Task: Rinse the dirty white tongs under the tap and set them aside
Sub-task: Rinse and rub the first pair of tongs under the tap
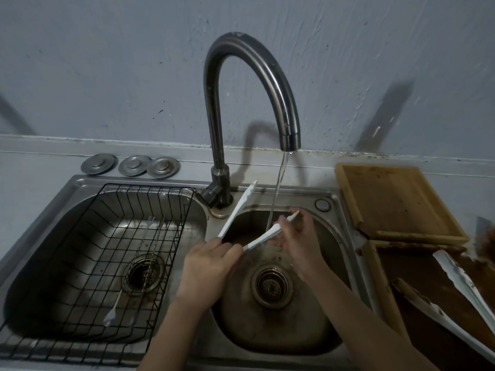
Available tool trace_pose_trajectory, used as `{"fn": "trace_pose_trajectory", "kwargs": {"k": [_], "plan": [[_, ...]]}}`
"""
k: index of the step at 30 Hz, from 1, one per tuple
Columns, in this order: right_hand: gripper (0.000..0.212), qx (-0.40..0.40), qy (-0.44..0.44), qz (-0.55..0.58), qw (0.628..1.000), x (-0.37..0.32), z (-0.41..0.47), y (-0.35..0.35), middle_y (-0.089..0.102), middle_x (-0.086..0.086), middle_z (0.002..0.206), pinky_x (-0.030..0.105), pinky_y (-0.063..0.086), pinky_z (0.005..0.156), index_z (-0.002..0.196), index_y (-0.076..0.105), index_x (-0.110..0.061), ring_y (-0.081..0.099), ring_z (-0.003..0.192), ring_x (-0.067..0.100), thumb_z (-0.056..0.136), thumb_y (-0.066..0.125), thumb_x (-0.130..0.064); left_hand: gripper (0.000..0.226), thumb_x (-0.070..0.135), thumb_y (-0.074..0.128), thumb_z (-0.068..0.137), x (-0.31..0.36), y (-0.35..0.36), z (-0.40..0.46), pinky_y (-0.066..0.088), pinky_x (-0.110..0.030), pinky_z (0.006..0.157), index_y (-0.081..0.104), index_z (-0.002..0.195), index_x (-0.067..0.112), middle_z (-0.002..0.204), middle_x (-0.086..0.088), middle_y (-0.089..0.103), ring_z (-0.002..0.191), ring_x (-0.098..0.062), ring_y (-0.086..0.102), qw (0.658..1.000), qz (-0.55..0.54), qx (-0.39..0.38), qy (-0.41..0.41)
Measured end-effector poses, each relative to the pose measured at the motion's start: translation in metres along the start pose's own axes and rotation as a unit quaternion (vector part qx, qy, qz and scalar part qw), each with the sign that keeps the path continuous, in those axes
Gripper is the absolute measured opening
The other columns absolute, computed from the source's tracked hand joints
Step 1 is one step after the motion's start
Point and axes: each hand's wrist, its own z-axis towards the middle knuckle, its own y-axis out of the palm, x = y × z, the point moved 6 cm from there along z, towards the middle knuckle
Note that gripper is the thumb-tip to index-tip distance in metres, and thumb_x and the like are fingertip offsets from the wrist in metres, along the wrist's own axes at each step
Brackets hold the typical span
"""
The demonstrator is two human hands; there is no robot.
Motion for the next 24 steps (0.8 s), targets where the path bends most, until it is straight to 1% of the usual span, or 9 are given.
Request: {"fn": "trace_pose_trajectory", "kwargs": {"k": [2,4,7,8,10,13,17,20,24], "plan": [[0.020,0.034,-0.007,-0.012,0.999,-0.006,0.002,-0.006,0.063,0.022,0.104,0.021,0.054,0.051,0.111,0.048,-0.014,0.070,0.069,0.018,0.092,0.052,-0.020,0.024,0.028,0.053,0.083,-0.001,0.003,0.000,0.040,-0.025,0.047,0.066,0.066,0.016,0.055,0.004,0.062,0.053,-0.017,0.058,1.000,-0.006,0.002,-0.003],[0.031,0.026,-0.007,-0.029,0.999,-0.010,0.001,-0.005,0.062,0.019,0.107,0.019,0.054,0.052,0.117,0.045,-0.014,0.069,0.072,0.016,0.090,0.056,-0.022,0.026,0.029,0.053,0.084,-0.002,0.004,0.001,0.043,-0.026,0.047,0.069,0.069,0.014,0.056,0.003,0.064,0.054,-0.018,0.060,1.000,-0.018,0.006,-0.011],[0.093,-0.019,-0.005,-0.101,0.995,-0.010,-0.006,0.008,0.055,-0.001,0.115,0.014,0.053,0.058,0.140,0.018,-0.030,0.064,0.082,0.004,0.070,0.079,-0.024,0.018,0.026,0.063,0.079,-0.003,0.004,0.006,0.045,-0.027,0.045,0.068,0.067,0.013,0.054,0.001,0.063,0.052,-0.020,0.061,0.999,-0.033,0.016,-0.023],[0.115,-0.030,-0.002,-0.114,0.993,-0.006,-0.008,0.014,0.053,-0.002,0.116,0.013,0.054,0.061,0.143,0.002,-0.034,0.063,0.087,0.003,0.063,0.083,-0.023,0.016,0.024,0.067,0.078,-0.002,0.005,0.009,0.044,-0.027,0.044,0.067,0.066,0.013,0.053,0.000,0.062,0.051,-0.020,0.059,0.999,-0.037,0.018,-0.025],[0.134,-0.028,0.001,-0.098,0.995,0.001,-0.013,0.023,0.057,0.009,0.121,0.021,0.057,0.070,0.141,-0.019,-0.040,0.066,0.094,0.010,0.058,0.085,-0.023,0.017,0.022,0.072,0.075,0.002,0.006,0.018,0.038,-0.028,0.044,0.064,0.063,0.013,0.050,0.000,0.058,0.047,-0.020,0.055,0.998,-0.046,0.021,-0.025],[0.131,-0.002,-0.011,-0.050,0.999,-0.006,-0.017,0.022,0.056,0.013,0.127,0.031,0.057,0.079,0.142,-0.013,-0.041,0.065,0.099,0.015,0.056,0.084,-0.026,0.021,0.023,0.070,0.077,0.007,0.005,0.028,0.035,-0.027,0.042,0.061,0.060,0.013,0.048,0.000,0.056,0.045,-0.019,0.052,0.998,-0.046,0.028,-0.019],[0.086,0.048,-0.087,-0.042,0.994,-0.024,-0.016,0.009,0.059,0.008,0.125,0.040,0.055,0.087,0.144,0.020,-0.029,0.065,0.100,0.016,0.075,0.071,-0.028,0.027,0.025,0.061,0.083,0.007,0.004,0.035,0.038,-0.029,0.042,0.062,0.059,0.013,0.048,0.000,0.057,0.046,-0.019,0.054,0.999,-0.035,0.036,-0.022],[0.068,0.097,-0.097,0.010,0.990,-0.024,-0.018,0.005,0.061,0.014,0.117,0.044,0.056,0.085,0.141,0.027,-0.018,0.066,0.098,0.026,0.084,0.064,-0.023,0.027,0.025,0.060,0.084,0.012,0.005,0.038,0.036,-0.030,0.044,0.061,0.059,0.015,0.049,0.001,0.056,0.047,-0.019,0.053,0.999,-0.035,0.034,-0.012],[0.097,0.042,-0.057,0.019,0.997,-0.015,-0.022,0.018,0.062,-0.008,0.107,0.032,0.060,0.070,0.142,0.016,-0.038,0.070,0.085,0.008,0.070,0.077,-0.016,0.020,0.022,0.064,0.081,0.014,0.007,0.035,0.036,-0.030,0.044,0.064,0.062,0.014,0.050,0.001,0.057,0.047,-0.018,0.052,0.999,-0.043,0.032,0.006]]}}
